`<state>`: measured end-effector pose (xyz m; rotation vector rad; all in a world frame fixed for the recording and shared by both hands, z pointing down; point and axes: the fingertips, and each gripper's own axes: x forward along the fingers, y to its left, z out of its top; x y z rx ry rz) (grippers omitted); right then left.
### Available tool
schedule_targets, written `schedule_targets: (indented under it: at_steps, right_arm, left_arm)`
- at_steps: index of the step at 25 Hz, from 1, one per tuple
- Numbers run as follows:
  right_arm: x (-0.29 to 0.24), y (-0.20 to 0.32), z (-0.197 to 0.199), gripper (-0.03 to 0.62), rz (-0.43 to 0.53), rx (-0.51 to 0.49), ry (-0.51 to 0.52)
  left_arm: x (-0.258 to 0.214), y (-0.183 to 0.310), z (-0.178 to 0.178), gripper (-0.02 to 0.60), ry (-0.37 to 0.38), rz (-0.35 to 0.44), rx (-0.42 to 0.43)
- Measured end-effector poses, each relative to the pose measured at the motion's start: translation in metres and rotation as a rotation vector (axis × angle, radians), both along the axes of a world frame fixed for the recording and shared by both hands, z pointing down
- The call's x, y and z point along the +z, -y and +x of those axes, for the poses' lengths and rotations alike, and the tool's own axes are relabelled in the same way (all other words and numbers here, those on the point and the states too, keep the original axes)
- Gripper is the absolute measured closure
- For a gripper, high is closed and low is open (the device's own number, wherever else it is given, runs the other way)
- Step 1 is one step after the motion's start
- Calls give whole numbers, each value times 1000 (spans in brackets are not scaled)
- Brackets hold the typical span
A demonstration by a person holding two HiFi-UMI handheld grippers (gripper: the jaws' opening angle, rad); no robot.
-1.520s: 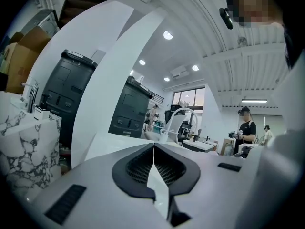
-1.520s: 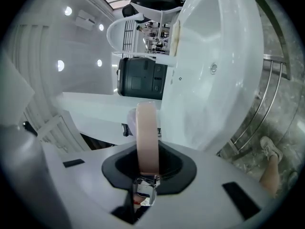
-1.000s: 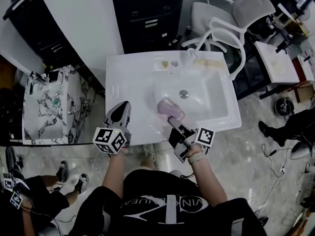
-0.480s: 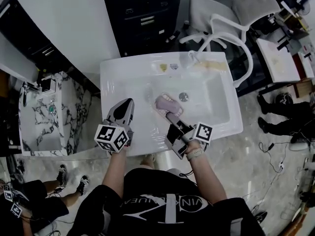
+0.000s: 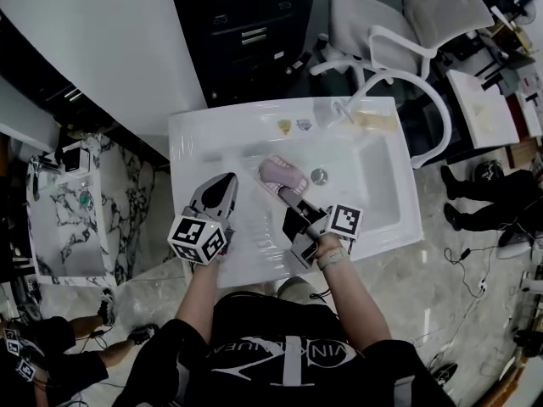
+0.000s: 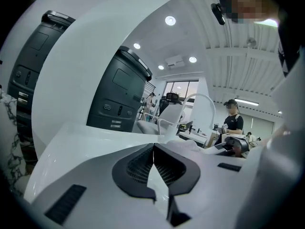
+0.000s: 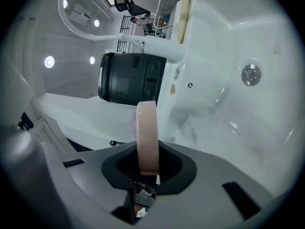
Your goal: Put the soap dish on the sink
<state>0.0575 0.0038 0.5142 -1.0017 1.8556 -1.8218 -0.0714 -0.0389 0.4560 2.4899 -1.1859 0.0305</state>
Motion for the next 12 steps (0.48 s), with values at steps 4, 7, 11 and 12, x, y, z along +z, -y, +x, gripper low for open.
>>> schedule_targets:
  at_steps: [4,7,11,12]
  right_arm:
    - [5,19,-8,530,5,-41,-35]
    - [10,32,-14,530,-9,-71,-44]
    - [16,53,-20,530,-16,-115,-51]
    - [19,57,-22,530,-20,-121,-49]
  left_arm:
    - [10,8,2,565,11,-11,4]
    - [17,15,4,565,10,-23,3]
    - [27,27,11,565,12,-40,0]
    - [29,29,14,565,13,-46,0]
